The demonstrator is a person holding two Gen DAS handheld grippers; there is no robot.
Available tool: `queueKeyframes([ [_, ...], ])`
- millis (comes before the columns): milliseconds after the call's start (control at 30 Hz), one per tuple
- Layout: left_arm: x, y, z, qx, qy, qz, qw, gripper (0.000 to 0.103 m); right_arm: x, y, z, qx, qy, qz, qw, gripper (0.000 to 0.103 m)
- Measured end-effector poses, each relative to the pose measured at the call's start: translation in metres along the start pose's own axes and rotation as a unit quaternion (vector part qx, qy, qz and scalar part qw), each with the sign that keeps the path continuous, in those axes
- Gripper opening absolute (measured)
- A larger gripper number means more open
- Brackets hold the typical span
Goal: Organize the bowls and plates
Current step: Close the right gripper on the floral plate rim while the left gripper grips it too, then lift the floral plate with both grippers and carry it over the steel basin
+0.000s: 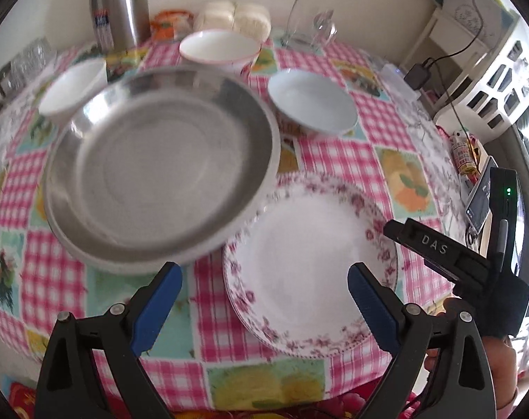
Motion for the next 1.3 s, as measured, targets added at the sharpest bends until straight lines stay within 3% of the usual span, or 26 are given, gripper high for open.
queueKeyframes([
  [433, 0.033, 0.023, 0.001, -0.025, -0.017, 0.053, 0.9982, 0.096, 0.025, 0.023, 0.015, -0.033, -0.003, 0.034, 0.999, 0.092],
  [533, 0.039, 0.024, 0.003, -0.030, -0.022, 0.056, 0.9977, 0.088, 0.029, 0.024, 0.022, -0.043, -0.002, 0.032, 0.999, 0.092],
  [600, 0.043, 0.026, 0.006, -0.035, -0.024, 0.063, 0.9971, 0.077, 0.030, 0.024, 0.025, -0.047, -0.004, 0.030, 0.998, 0.091],
  [733, 0.052, 0.028, 0.011, -0.053, -0.018, 0.080, 0.9952, 0.071, 0.031, 0.023, 0.030, -0.051, -0.007, 0.025, 0.998, 0.090],
  [800, 0.055, 0.028, 0.013, -0.062, -0.014, 0.084, 0.9944, 0.064, 0.031, 0.024, 0.031, -0.050, -0.008, 0.021, 0.998, 0.083],
  [933, 0.060, 0.028, 0.016, -0.085, -0.001, 0.090, 0.9923, 0.061, 0.032, 0.021, 0.035, -0.050, -0.023, 0.016, 0.998, 0.071],
  [1100, 0.060, 0.027, 0.017, -0.090, 0.010, 0.089, 0.9919, 0.051, 0.029, 0.015, 0.036, -0.044, -0.041, 0.014, 0.998, 0.045],
  [1300, 0.063, 0.022, 0.016, -0.095, 0.027, 0.088, 0.9912, 0.033, 0.028, 0.014, 0.037, -0.028, -0.072, 0.014, 0.997, 0.032],
])
Point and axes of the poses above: each gripper's, at about its wrist camera, not at the fingertips, and x roughly the way its jaws point, z to its left, y to its underside, the point moved 10 cm from there along x, roughly the way its jaws point, and after that the axes turned 8 degrees about -y, right-handed, at the moved point
